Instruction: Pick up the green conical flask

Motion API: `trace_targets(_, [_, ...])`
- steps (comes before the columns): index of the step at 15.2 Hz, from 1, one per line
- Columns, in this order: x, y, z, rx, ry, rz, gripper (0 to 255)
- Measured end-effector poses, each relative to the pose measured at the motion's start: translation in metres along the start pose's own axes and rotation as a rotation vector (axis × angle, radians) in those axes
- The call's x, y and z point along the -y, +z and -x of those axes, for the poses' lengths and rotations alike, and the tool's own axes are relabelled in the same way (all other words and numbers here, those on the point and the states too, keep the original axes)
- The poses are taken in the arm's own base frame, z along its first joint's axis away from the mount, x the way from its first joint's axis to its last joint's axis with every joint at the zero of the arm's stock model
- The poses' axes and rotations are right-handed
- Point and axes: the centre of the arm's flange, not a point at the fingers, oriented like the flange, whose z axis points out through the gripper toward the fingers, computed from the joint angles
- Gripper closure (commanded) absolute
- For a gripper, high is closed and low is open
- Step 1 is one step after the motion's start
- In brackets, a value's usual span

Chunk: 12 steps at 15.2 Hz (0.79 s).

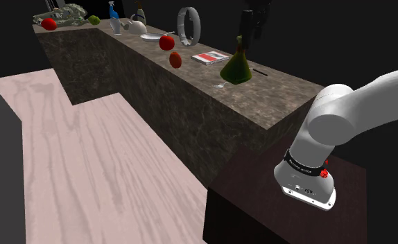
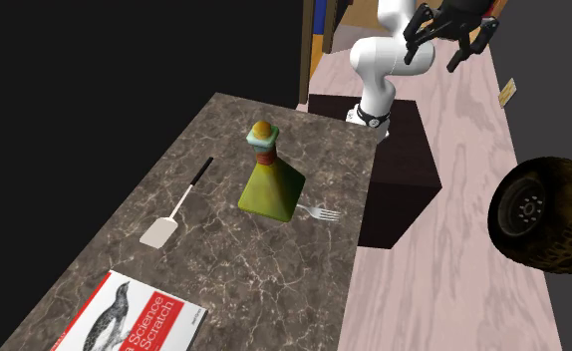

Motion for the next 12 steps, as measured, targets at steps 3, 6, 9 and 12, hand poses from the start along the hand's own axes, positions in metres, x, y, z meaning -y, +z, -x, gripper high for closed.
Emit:
trace_targets(3, [-0.015,0.001,-0.008,0.005,0.001,-0.011,0])
trace_targets(6, [-0.051,0.002,-0.026,0.015,0.003,-0.035,0])
trace_targets(9, [-0.09,0.01,-0.046,0.027,0.005,-0.061,0])
trace_targets(12, [-0.13,0.014,-0.07,0.038,0.007,-0.087,0])
